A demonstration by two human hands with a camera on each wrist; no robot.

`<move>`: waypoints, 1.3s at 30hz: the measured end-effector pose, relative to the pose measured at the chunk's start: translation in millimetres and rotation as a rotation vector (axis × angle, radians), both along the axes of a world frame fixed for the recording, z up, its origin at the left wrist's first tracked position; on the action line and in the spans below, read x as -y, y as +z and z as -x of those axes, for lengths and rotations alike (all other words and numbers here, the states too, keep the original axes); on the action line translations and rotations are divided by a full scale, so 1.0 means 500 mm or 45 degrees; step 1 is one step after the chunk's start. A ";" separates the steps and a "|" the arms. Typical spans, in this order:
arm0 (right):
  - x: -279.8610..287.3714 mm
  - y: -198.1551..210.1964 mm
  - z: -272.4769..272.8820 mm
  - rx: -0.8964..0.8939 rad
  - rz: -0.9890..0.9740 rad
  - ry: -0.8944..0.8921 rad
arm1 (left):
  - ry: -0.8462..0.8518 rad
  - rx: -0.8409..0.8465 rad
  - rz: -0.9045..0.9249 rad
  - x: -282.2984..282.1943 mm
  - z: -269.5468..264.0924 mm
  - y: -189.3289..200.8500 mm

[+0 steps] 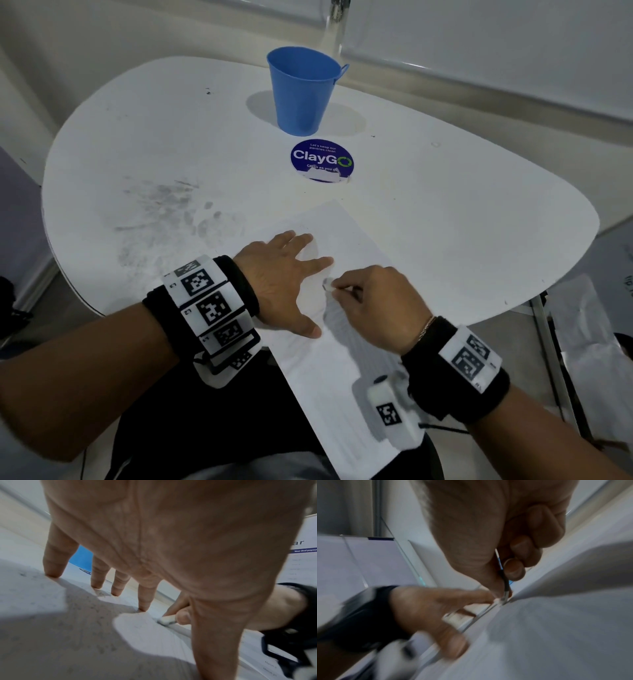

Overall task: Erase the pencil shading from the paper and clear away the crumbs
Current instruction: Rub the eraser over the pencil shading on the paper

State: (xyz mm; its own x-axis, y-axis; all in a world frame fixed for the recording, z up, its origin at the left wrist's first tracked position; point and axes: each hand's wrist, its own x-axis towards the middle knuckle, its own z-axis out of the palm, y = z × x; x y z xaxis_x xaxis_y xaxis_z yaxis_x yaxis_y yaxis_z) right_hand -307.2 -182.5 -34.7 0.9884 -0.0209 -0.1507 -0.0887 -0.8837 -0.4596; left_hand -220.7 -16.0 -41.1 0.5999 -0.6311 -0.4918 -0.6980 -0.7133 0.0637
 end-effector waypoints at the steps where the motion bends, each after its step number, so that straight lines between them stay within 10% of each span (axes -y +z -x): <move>1: 0.012 0.000 -0.008 0.000 0.017 -0.047 | 0.002 0.001 -0.006 -0.001 0.002 0.001; 19: 0.011 0.000 -0.006 -0.008 0.083 -0.003 | -0.001 -0.006 -0.022 -0.004 0.002 -0.002; 24: 0.083 0.000 -0.040 0.070 0.127 -0.291 | 0.013 -0.015 0.001 -0.007 0.004 -0.002; 39: 0.035 -0.005 -0.015 -0.032 0.061 -0.051 | 0.011 -0.012 -0.023 -0.004 0.004 0.003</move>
